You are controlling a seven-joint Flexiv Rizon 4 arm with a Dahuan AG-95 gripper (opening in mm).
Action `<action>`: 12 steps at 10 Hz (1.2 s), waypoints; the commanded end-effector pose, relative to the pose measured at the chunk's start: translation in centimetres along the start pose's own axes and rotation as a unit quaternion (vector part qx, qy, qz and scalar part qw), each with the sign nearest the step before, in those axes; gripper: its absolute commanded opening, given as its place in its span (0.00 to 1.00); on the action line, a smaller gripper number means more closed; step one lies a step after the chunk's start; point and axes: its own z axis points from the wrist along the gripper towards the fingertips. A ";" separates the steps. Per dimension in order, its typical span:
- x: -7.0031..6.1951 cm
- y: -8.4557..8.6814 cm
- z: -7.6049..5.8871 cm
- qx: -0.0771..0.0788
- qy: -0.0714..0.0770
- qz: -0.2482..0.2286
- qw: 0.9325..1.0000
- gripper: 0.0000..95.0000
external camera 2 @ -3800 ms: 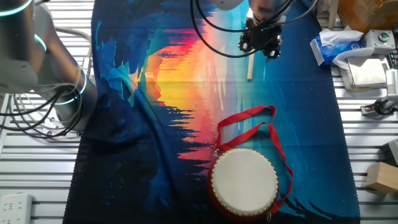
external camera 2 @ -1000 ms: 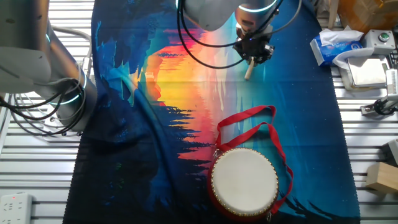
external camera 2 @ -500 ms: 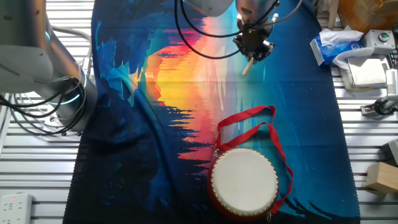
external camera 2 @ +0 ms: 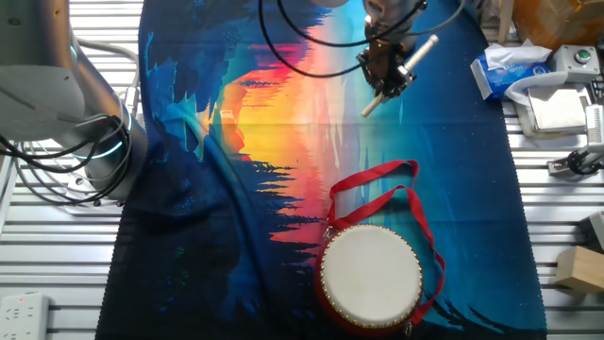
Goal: Play the drum
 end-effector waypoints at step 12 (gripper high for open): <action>8.2 -1.4 -1.2 -0.060 0.111 0.440 0.889 0.00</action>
